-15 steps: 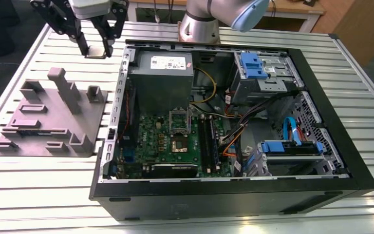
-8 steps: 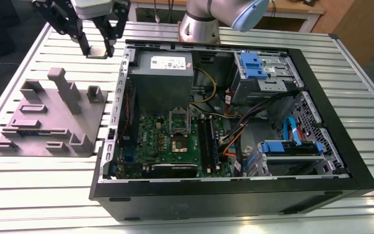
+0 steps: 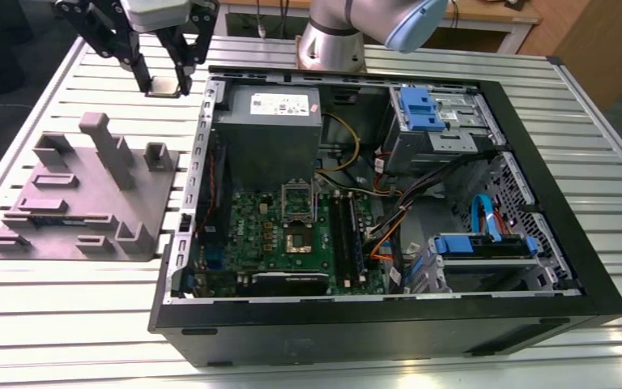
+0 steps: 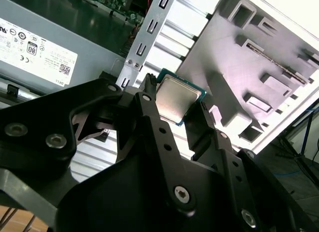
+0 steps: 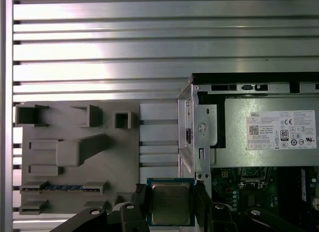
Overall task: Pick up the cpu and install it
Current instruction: 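Pick up the cpu and move it towards the insertion slot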
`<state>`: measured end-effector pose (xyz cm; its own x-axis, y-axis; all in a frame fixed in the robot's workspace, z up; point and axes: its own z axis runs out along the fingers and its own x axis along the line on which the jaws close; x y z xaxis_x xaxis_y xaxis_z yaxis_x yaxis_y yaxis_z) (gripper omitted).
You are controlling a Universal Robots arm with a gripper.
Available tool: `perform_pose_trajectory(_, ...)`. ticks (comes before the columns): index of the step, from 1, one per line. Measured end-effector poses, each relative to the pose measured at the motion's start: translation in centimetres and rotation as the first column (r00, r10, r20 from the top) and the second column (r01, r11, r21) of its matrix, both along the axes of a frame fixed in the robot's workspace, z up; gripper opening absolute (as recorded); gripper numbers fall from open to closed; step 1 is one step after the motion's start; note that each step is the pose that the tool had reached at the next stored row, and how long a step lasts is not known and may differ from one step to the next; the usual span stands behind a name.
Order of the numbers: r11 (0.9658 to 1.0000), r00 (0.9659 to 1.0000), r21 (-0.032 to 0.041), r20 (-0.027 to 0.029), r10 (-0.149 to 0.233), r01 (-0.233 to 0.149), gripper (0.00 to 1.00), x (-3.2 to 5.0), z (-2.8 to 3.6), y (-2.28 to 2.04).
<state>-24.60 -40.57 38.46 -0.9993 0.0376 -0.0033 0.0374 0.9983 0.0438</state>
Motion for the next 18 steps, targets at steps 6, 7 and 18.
perform_pose_trajectory(6, 1.0, 1.0, 0.0, 0.0, 0.0, 0.0, 0.47, 0.15, 0.0, 0.0)
perform_pose_trajectory(7, 1.0, 1.0, 0.0, 0.0, 0.0, 0.0, 0.47, 0.17, 0.0, 0.0)
perform_pose_trajectory(18, 1.0, 1.0, 0.0, 0.0, 0.0, 0.0, 0.47, 0.39, 0.0, 0.0)
